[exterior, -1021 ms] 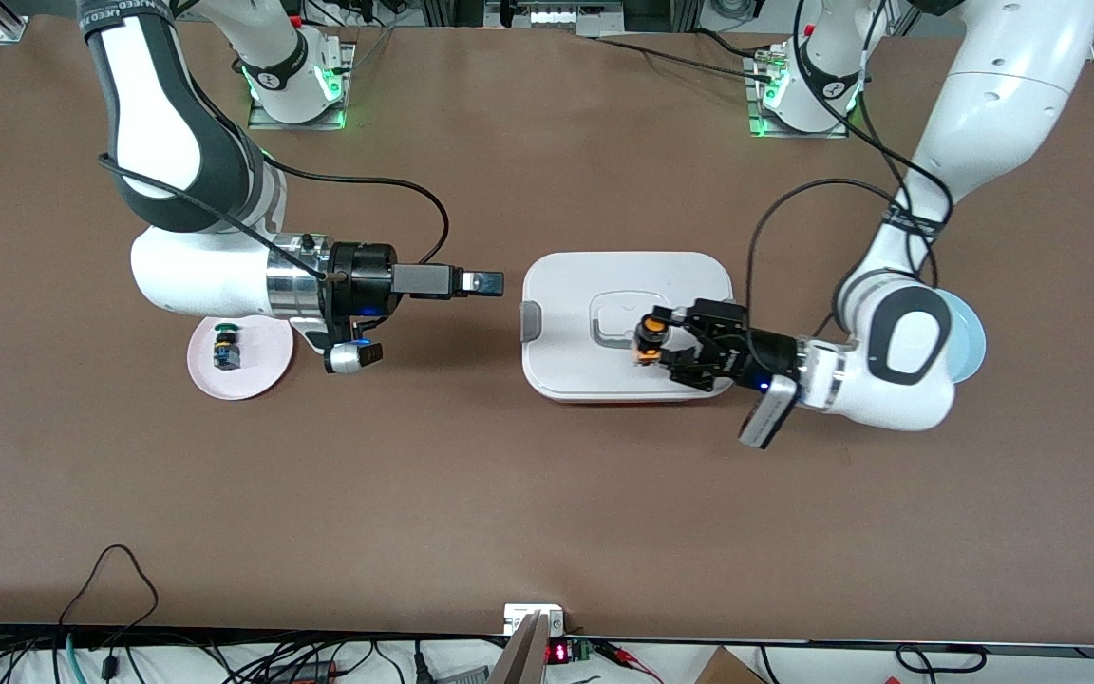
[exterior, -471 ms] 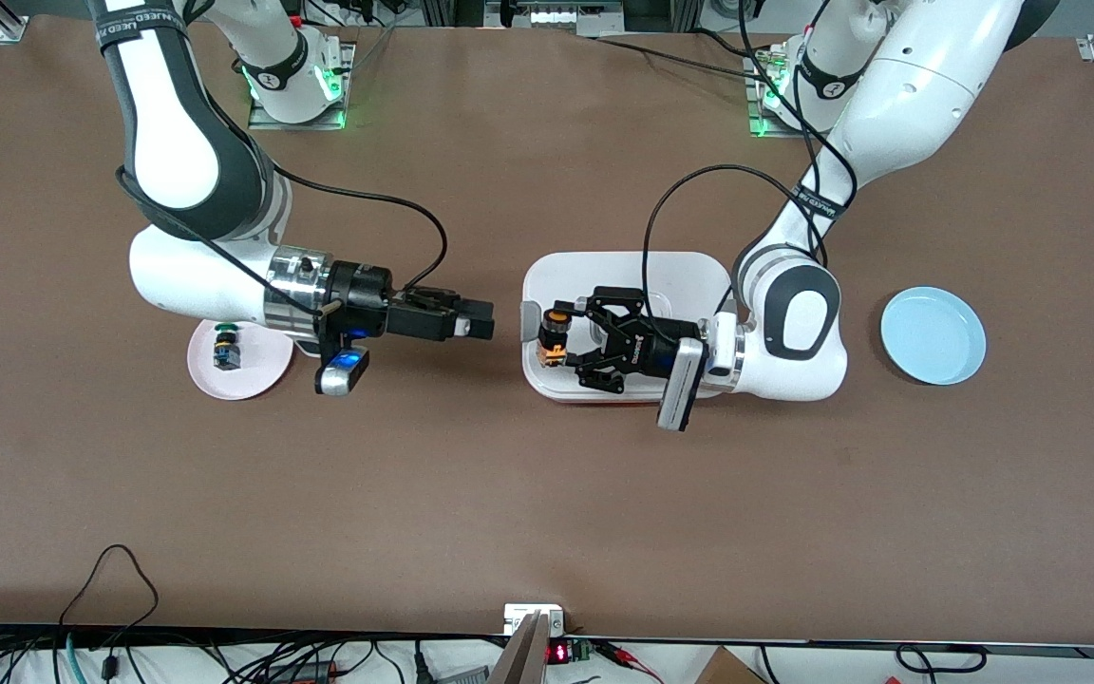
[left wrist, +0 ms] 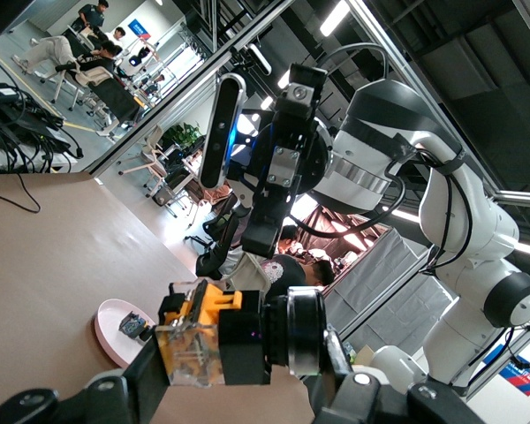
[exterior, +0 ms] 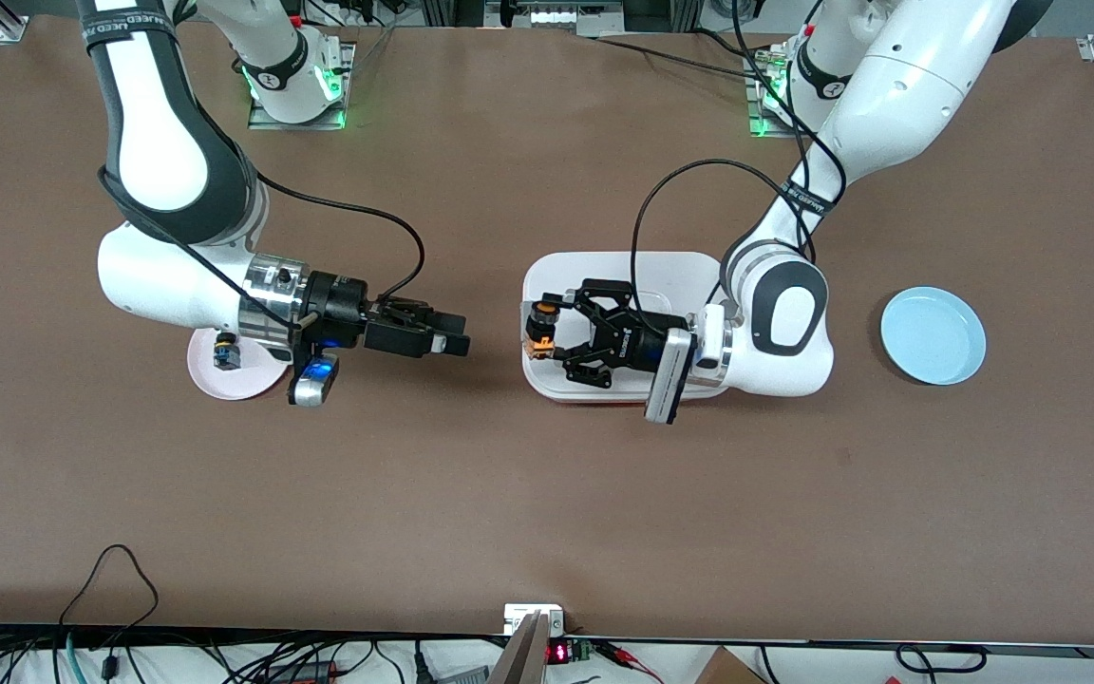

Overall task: Transfer orange switch to right arm and place
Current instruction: 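Grasp the orange switch with the right gripper from the left gripper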

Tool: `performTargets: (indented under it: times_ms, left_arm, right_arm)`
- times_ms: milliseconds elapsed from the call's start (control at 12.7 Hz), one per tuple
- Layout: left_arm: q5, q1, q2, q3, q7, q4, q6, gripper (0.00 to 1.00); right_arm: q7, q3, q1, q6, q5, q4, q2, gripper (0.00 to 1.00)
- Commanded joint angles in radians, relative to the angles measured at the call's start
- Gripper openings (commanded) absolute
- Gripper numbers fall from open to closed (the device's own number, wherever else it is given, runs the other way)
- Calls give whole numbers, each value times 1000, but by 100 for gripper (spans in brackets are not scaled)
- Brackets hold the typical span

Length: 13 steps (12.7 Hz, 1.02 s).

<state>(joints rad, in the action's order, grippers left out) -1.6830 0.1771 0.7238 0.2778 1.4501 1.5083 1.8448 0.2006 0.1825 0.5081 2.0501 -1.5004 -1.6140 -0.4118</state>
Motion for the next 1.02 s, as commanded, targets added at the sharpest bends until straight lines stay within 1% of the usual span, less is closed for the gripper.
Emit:
performTargets:
  times_ms: [0, 157, 314, 628, 864, 942]
  left_arm:
    - [-73, 22, 3, -5, 64, -5, -1, 34]
    - [-116, 41, 5, -5, 67, -5, -1, 34]
    - [-118, 41, 5, -5, 67, -5, -1, 34]
    - [-118, 41, 5, -6, 67, -5, -1, 34]
    - [-118, 41, 5, -6, 65, -5, -1, 34]
    - [-118, 41, 5, -6, 65, -5, -1, 34]
  right_arm:
    - [31, -8, 23, 30, 51, 23, -27, 100]
    - [33, -8, 23, 28, 48, 22, -30, 100]
    - [49, -9, 35, 31, 42, 22, -47, 100]
    - [94, -9, 53, 45, 40, 28, -51, 100]
    - [99, -11, 84, 108, 37, 29, -62, 96]
    - [100, -11, 96, 123, 35, 29, -65, 93]
